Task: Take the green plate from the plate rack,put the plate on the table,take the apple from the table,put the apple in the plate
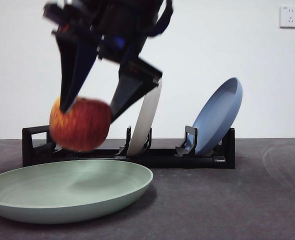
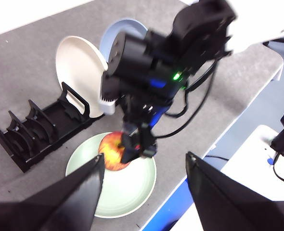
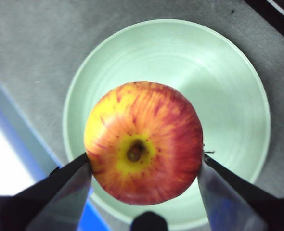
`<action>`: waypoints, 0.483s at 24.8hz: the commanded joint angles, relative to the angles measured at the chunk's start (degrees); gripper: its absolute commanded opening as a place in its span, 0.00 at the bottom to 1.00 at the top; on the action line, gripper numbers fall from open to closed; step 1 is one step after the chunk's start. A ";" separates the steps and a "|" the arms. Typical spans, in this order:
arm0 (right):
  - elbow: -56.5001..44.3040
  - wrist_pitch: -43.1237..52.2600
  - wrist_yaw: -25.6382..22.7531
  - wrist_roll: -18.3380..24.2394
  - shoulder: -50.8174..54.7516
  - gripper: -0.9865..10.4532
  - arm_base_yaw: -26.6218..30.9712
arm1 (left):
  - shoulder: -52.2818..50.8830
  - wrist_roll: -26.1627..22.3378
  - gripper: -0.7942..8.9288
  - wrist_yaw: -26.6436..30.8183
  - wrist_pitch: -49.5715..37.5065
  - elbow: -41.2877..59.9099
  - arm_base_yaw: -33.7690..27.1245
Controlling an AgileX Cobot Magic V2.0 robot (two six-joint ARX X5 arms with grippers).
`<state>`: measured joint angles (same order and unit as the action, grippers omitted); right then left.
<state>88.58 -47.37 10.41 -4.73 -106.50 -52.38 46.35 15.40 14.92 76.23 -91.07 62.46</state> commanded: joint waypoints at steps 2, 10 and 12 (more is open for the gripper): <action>0.33 1.01 0.02 -0.20 -3.85 0.08 -0.20 | -0.92 -1.38 0.37 1.64 0.09 0.26 0.13; 0.33 -0.33 0.02 -0.17 -7.78 0.08 -0.87 | -1.86 -1.97 0.37 1.60 0.09 0.24 0.13; 0.33 -0.37 0.04 -0.20 -7.76 0.09 -0.87 | -1.86 -1.97 0.37 1.60 0.09 0.26 0.13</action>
<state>88.79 -47.81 10.44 -4.73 -113.73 -53.01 44.75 14.11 16.34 76.23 -91.07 62.46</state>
